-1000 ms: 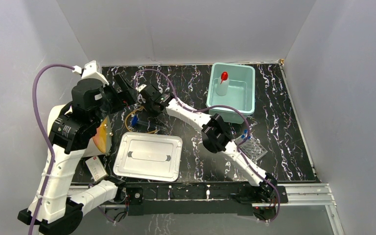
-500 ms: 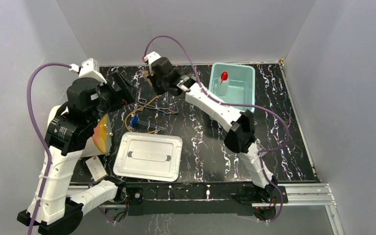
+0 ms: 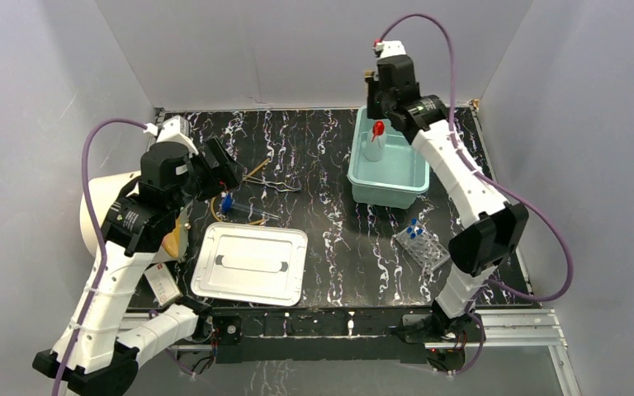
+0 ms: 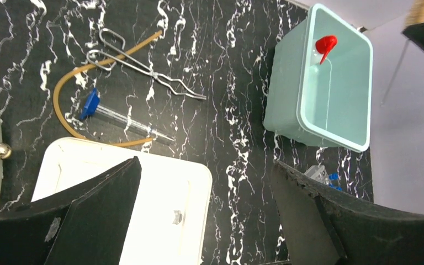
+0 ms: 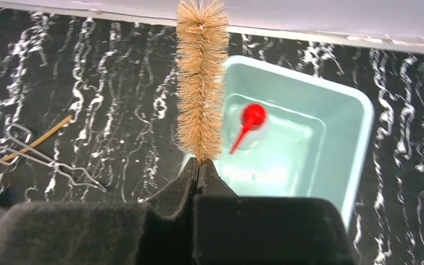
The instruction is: Organize the chemistry lab equipment
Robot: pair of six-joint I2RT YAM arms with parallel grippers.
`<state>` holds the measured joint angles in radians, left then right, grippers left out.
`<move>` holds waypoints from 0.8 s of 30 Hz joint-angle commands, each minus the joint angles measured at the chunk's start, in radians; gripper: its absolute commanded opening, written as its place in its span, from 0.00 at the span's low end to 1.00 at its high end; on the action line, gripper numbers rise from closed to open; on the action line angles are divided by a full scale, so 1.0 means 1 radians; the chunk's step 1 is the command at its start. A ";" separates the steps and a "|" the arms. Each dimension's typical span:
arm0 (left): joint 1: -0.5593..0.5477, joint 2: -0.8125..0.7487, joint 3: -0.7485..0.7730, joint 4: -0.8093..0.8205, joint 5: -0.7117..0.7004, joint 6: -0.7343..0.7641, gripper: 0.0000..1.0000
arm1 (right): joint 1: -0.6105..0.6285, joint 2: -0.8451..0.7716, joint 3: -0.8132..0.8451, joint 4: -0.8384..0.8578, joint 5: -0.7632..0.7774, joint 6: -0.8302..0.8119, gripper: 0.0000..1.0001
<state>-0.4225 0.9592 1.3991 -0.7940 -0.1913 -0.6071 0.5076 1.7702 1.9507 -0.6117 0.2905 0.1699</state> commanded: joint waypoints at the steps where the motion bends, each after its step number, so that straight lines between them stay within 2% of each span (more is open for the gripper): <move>1: -0.001 -0.035 -0.065 0.056 0.043 -0.031 0.87 | -0.060 -0.074 -0.075 -0.010 0.035 0.049 0.00; 5: -0.001 -0.031 -0.110 0.086 0.089 -0.050 0.87 | -0.128 -0.091 -0.135 -0.030 0.055 0.110 0.00; 10: -0.001 0.003 -0.115 0.065 0.135 -0.060 0.87 | -0.204 -0.028 -0.114 -0.117 0.066 0.200 0.00; 16: -0.001 0.011 -0.115 0.047 0.166 -0.053 0.87 | -0.224 0.055 -0.137 -0.069 0.056 0.197 0.00; 19: -0.001 0.012 -0.126 0.043 0.170 -0.056 0.87 | -0.224 0.055 -0.211 0.006 0.071 0.172 0.00; 24: -0.001 0.017 -0.160 0.061 0.191 -0.066 0.87 | -0.224 0.034 -0.297 0.017 0.083 0.194 0.00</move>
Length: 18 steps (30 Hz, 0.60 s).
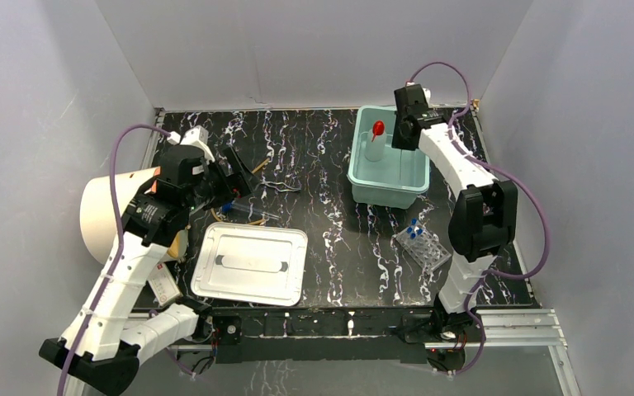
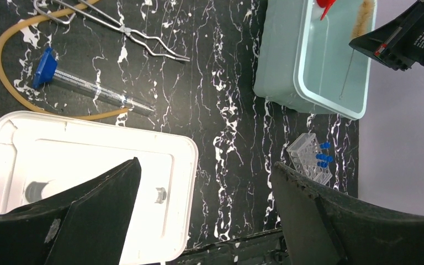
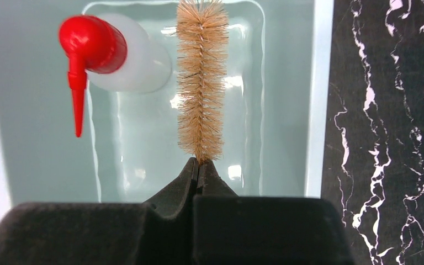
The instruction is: Organize the chemistry lab equipment
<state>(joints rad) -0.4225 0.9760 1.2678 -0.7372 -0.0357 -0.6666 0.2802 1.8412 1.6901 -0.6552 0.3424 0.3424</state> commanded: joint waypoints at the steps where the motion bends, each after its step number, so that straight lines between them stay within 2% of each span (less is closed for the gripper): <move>1: -0.001 0.003 -0.032 0.007 0.036 -0.008 0.87 | 0.003 -0.046 -0.061 0.076 0.032 0.024 0.00; 5: -0.001 0.024 -0.032 0.018 0.036 -0.004 0.87 | 0.004 -0.032 -0.127 0.108 0.045 0.017 0.00; 10: -0.001 0.044 -0.018 0.019 0.036 0.005 0.87 | 0.004 0.006 -0.186 0.175 0.038 -0.001 0.05; 16: -0.001 0.045 -0.022 0.018 0.036 0.014 0.87 | 0.004 0.060 -0.131 0.170 0.041 -0.008 0.07; 18: -0.001 0.046 -0.021 0.015 0.036 0.018 0.87 | 0.004 0.073 -0.101 0.148 0.040 -0.008 0.15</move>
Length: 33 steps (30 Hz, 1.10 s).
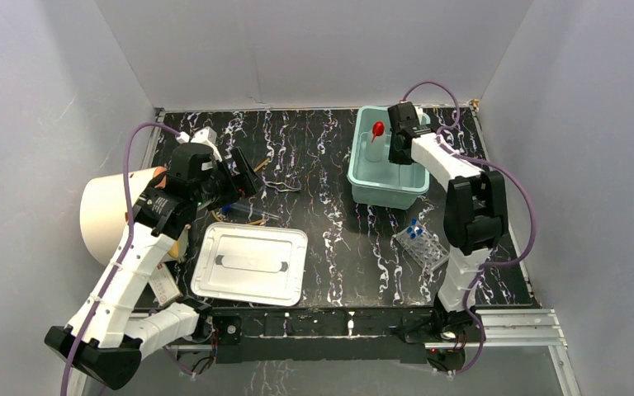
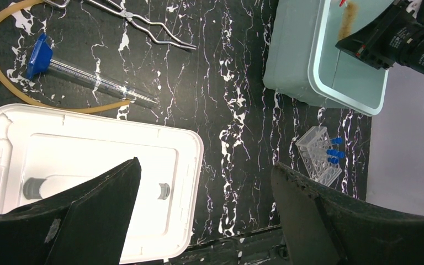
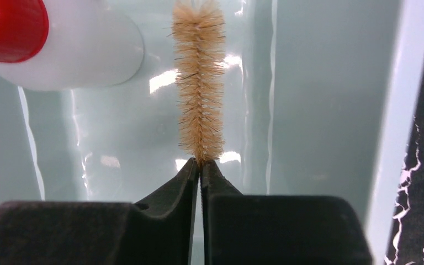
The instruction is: Organize the chemistry lab equipment
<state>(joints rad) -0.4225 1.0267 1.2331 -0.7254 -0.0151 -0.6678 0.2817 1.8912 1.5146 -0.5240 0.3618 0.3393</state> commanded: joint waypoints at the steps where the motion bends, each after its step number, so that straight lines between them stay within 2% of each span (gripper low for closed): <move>1: -0.001 -0.005 0.015 0.002 0.015 0.021 0.87 | 0.002 0.027 0.092 -0.002 0.021 -0.003 0.20; 4: -0.001 -0.002 0.025 0.001 0.015 0.030 0.87 | 0.002 0.005 0.135 -0.045 0.022 0.009 0.33; 13: -0.001 -0.025 0.037 0.012 0.015 0.034 0.87 | 0.051 -0.146 0.224 -0.045 0.022 0.009 0.33; 18: -0.002 -0.039 0.071 0.009 -0.003 0.030 0.87 | 0.188 -0.256 0.188 -0.045 0.022 0.009 0.33; 24: -0.001 -0.049 0.193 -0.016 -0.079 0.053 0.86 | 0.318 -0.348 0.065 -0.045 0.022 0.009 0.33; 27: -0.001 -0.064 0.256 -0.029 -0.153 0.068 0.85 | 0.408 -0.320 0.056 -0.045 0.022 0.009 0.33; 33: -0.001 -0.114 0.351 -0.057 -0.318 0.089 0.84 | 0.567 -0.144 0.134 -0.045 0.022 0.009 0.33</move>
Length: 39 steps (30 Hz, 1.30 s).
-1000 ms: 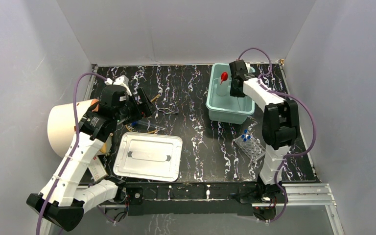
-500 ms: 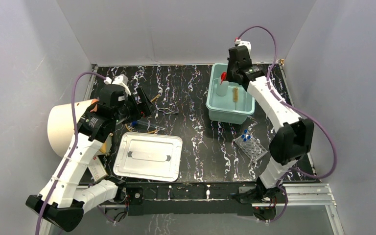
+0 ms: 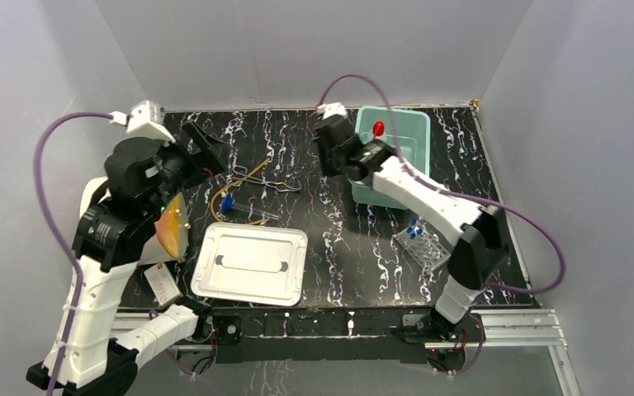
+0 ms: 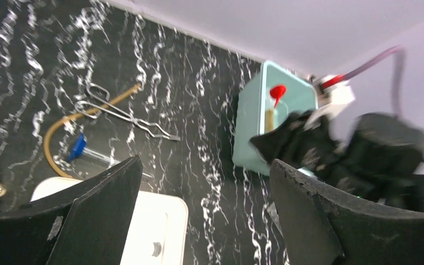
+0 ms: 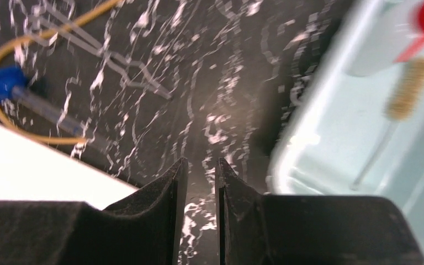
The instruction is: Organize the chemistry lab equipment
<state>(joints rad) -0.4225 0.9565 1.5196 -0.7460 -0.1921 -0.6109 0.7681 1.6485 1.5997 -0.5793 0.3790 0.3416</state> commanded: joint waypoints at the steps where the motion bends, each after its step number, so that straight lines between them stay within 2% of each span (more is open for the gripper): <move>1: -0.001 -0.048 0.080 -0.042 -0.156 0.039 0.84 | 0.093 0.127 0.056 0.010 0.005 0.006 0.33; 7: -0.001 -0.030 0.206 -0.084 -0.180 0.083 0.86 | 0.181 0.371 0.243 0.010 0.005 0.006 0.33; 16: -0.001 -0.033 0.238 -0.102 -0.125 0.064 0.87 | 0.259 0.841 0.866 0.010 0.005 0.006 0.33; 19: -0.001 -0.030 0.246 -0.113 -0.113 0.059 0.87 | 0.271 0.956 1.060 0.010 0.005 0.006 0.33; 21: -0.001 -0.028 0.249 -0.119 -0.109 0.059 0.87 | 0.283 0.995 1.123 0.010 0.005 0.006 0.33; 39: -0.001 -0.041 0.186 -0.108 -0.097 0.061 0.89 | 0.319 0.896 0.885 0.010 0.005 0.006 0.33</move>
<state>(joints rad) -0.4225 0.9237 1.7206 -0.8684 -0.3019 -0.5537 1.0813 2.6518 2.5015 -0.5903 0.3672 0.3416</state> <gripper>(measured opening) 0.885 0.331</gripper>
